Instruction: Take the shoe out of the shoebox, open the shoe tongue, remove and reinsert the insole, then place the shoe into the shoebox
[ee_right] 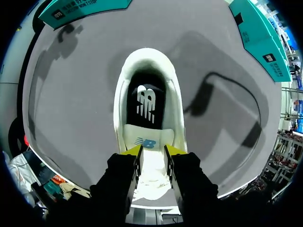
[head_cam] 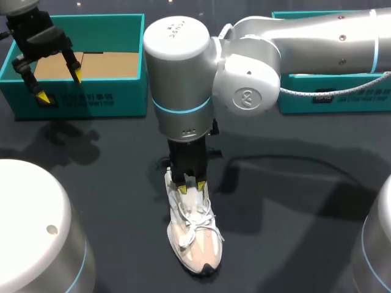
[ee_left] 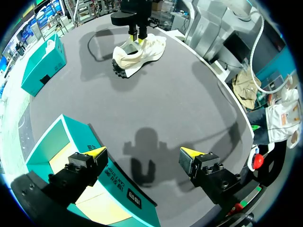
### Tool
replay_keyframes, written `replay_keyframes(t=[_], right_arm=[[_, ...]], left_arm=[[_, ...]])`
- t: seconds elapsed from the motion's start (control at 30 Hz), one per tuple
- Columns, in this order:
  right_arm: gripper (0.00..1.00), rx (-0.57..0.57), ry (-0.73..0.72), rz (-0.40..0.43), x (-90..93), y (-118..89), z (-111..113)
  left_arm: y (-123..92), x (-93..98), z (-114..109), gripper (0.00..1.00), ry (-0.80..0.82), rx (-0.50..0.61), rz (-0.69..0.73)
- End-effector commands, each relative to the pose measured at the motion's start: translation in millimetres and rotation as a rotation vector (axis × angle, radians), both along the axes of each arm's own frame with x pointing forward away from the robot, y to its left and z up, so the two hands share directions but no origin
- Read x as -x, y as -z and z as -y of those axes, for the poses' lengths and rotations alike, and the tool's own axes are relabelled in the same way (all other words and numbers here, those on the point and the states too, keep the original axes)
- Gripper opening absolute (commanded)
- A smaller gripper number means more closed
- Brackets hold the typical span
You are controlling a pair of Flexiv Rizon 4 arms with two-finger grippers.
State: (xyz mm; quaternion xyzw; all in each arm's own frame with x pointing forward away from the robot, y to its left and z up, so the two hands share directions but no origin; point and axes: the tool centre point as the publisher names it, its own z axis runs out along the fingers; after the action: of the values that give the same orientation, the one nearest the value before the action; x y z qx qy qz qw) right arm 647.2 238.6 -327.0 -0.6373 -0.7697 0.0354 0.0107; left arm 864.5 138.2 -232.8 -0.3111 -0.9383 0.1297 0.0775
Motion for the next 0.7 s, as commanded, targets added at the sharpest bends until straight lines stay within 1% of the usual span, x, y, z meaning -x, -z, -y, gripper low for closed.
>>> replay_keyframes(t=[0.03, 0.27, 0.37, 0.4, 0.47, 0.63, 0.7], right_arm=[[0.30, 0.032, -0.007, 0.030, 5.7, -12.4, -4.6], [0.31, -0.042, -0.044, 0.001, -12.4, 17.7, 0.6], [0.33, -0.065, -0.047, -0.007, -17.2, 24.6, 2.1], [0.33, -0.061, -0.048, -0.006, -17.7, 22.7, 1.3], [0.33, -0.040, -0.055, 0.007, -15.9, 12.5, 0.6], [0.33, 0.021, -0.099, 0.044, -7.1, -27.9, -2.2], [0.34, 0.034, -0.158, 0.045, -6.9, -42.1, -3.6]], left_arm=[[-0.2, 0.4, -0.5, 1.00, 0.001, -0.002, 0.001], [-0.2, 0.4, -0.5, 1.00, 0.001, -0.002, 0.001], [-0.2, 0.4, -0.5, 1.00, 0.001, -0.002, 0.001], [-0.2, 0.4, -0.5, 1.00, 0.001, -0.002, 0.001], [-0.2, 0.4, -0.5, 1.00, 0.001, -0.002, 0.001], [-0.2, 0.4, -0.5, 1.00, 0.001, -0.002, 0.001], [-0.2, 0.4, -0.5, 1.00, 0.001, -0.002, 0.001]])
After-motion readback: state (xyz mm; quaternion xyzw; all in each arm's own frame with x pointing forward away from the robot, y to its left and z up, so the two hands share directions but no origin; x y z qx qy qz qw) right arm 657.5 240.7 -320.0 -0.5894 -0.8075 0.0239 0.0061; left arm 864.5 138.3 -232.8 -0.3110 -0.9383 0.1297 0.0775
